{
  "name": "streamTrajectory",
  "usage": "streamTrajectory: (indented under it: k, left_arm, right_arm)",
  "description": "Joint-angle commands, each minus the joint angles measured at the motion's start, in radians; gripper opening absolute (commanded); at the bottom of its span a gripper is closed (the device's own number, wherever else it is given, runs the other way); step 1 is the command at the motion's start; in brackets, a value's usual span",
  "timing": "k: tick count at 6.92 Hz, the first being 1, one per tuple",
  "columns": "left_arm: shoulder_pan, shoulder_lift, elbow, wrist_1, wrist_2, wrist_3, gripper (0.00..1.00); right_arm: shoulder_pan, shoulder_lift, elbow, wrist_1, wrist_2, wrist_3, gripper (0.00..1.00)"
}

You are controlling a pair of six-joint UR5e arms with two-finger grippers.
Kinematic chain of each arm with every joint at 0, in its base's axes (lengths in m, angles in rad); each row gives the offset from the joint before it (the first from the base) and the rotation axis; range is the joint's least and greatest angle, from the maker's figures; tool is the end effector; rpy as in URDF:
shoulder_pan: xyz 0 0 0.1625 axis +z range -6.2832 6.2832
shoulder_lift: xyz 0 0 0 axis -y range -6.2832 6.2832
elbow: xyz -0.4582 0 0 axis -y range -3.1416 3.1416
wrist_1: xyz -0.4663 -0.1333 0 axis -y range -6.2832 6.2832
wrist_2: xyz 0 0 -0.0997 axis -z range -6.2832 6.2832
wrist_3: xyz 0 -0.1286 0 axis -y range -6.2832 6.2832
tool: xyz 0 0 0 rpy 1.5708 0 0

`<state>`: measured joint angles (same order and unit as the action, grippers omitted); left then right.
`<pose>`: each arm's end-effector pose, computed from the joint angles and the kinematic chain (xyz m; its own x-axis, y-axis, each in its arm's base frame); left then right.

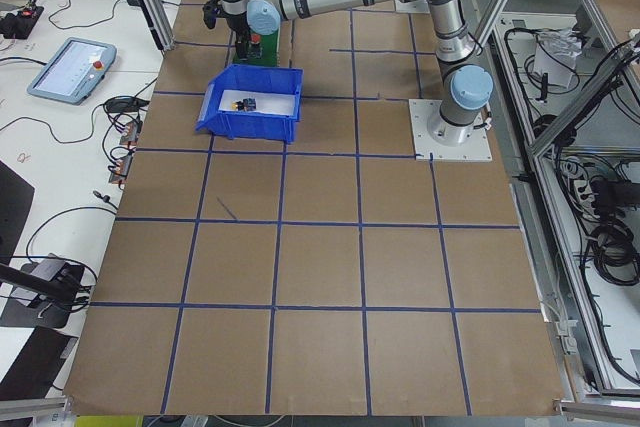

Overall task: Transport two buttons from left to right
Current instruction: 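Release the red button on the belt and return the left gripper to the bin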

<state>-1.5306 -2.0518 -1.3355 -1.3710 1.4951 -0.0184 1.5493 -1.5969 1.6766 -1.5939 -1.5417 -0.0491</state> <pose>-0.1124 -0.7631 0.3226 -0.9953 -0.0619 0.0747 -0.0585 0.9972 0.0473 0.1253 -0.5479 0.4494 -0.9992 -0.0259 -0.0318 -0.0276 0.9981 0.0551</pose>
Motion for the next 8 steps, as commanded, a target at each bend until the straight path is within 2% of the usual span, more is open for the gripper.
streamTrajectory:
  k: [1, 2, 4, 5, 8]
  left_arm:
    - [0.055, -0.004, -0.017, -0.031, 0.086, 0.002, 1.0]
    - [0.09, -0.013, -0.043, -0.027, 0.118, 0.003, 1.0]
    - [0.11, -0.028, -0.077, -0.01, 0.119, -0.009, 0.99]
    - [0.11, -0.039, -0.118, 0.094, 0.113, -0.053, 0.99]
    - [0.11, -0.065, -0.142, 0.115, 0.033, -0.101, 0.96]
  right_arm:
    - [0.0, 0.0, -0.003, 0.0, 0.0, 0.0, 1.0]
    - [0.0, -0.002, -0.002, 0.0, 0.0, 0.002, 1.0]
    - [0.0, -0.002, -0.002, 0.0, 0.0, 0.0, 1.0]
    - [0.0, -0.002, 0.0, 0.0, 0.0, 0.0, 1.0]
    - [0.0, -0.002, 0.0, 0.002, 0.0, 0.0, 1.0]
